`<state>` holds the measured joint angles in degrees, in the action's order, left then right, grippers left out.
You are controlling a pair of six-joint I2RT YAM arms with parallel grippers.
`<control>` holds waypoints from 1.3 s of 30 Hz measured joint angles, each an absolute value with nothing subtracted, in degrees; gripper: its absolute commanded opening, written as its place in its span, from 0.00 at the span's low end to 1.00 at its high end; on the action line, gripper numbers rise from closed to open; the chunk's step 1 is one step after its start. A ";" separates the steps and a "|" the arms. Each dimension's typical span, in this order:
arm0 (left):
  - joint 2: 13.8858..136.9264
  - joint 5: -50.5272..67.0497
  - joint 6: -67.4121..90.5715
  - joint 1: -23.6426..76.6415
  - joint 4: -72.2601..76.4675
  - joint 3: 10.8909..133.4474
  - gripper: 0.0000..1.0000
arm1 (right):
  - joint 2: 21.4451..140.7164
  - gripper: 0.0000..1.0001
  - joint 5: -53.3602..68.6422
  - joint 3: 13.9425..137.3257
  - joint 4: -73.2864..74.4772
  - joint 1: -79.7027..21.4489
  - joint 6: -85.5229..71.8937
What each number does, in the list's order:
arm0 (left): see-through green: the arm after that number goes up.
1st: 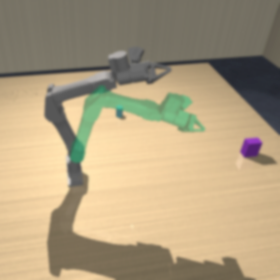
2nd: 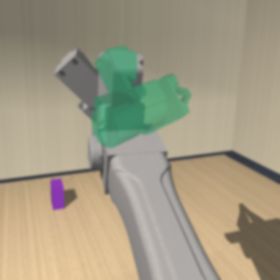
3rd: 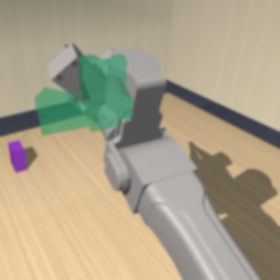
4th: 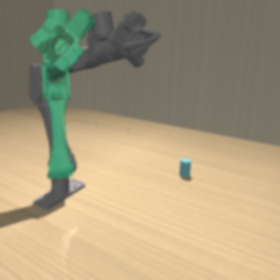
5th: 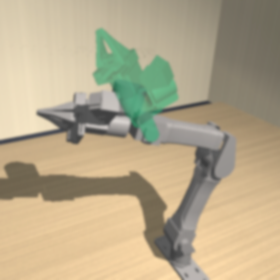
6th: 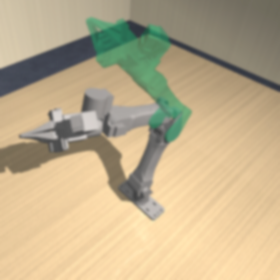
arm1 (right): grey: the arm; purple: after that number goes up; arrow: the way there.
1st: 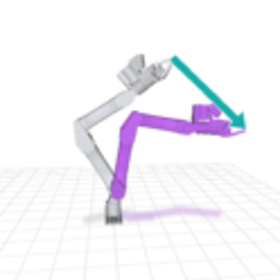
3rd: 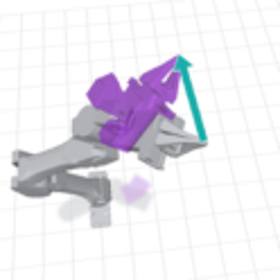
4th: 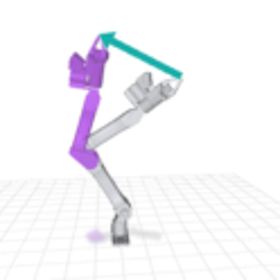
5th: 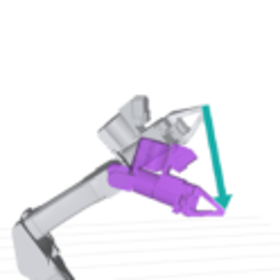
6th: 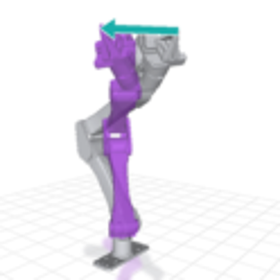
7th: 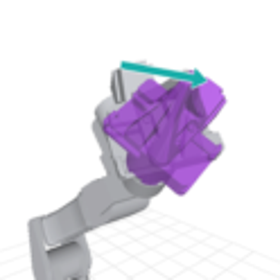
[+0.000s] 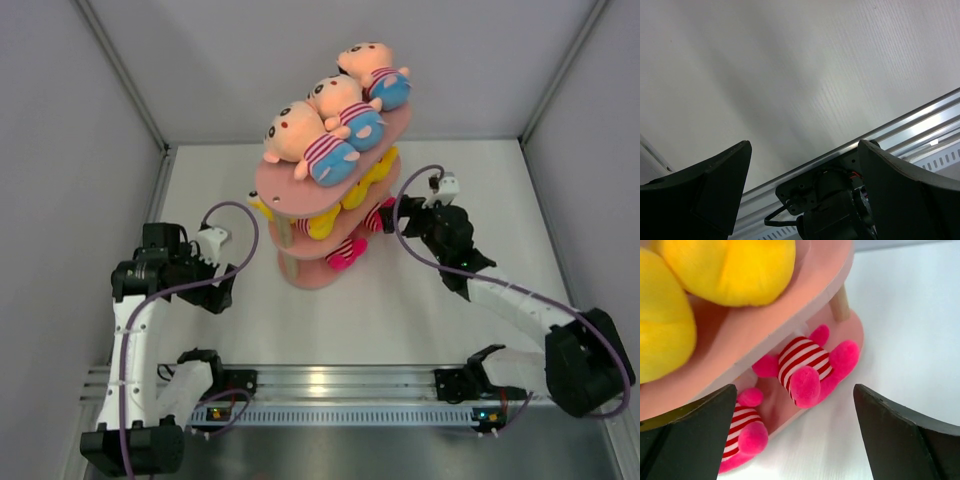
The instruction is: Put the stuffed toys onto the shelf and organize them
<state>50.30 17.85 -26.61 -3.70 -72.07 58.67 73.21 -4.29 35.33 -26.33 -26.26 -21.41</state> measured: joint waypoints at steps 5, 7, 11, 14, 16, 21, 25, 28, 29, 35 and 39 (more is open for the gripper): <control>49.12 15.09 -25.82 -3.70 -71.48 56.82 0.93 | 60.16 0.99 -6.74 35.66 -15.88 -21.93 -20.58; 48.93 12.45 -25.21 -3.70 -70.81 55.13 0.93 | 56.55 0.99 -8.43 35.59 -11.03 -17.58 -20.62; 48.86 8.25 -24.49 -3.70 -69.63 51.68 0.95 | 51.29 0.99 -7.49 32.10 -5.52 -4.19 -21.15; 48.29 6.13 -24.14 -3.70 -69.23 50.09 0.95 | 50.17 0.99 -6.22 29.15 -1.39 5.48 -22.24; 47.35 5.08 -24.10 -3.70 -69.17 49.52 0.96 | 50.89 0.99 -6.07 28.36 1.06 8.58 -22.83; 44.80 4.34 -24.12 -3.70 -68.97 49.28 0.96 | 54.35 0.99 -4.23 28.18 3.79 9.67 -23.29; 44.36 3.70 -24.12 -3.70 -68.95 48.73 0.96 | 54.92 0.99 -3.73 28.18 5.10 9.67 -23.27; 44.47 3.51 -24.12 -3.70 -68.88 48.56 0.96 | 54.65 0.99 -3.25 28.18 5.43 9.67 -23.24; 44.49 3.49 -24.12 -3.70 -68.88 48.53 0.96 | 54.33 0.99 -3.09 28.18 5.50 9.67 -23.22; 44.49 3.33 -24.12 -3.70 -68.86 48.53 0.96 | 51.37 1.00 -2.02 28.14 5.21 9.67 -23.14; 44.47 3.33 -24.12 -3.70 -68.82 48.51 0.96 | 49.89 0.99 -0.73 27.31 4.12 9.67 -23.05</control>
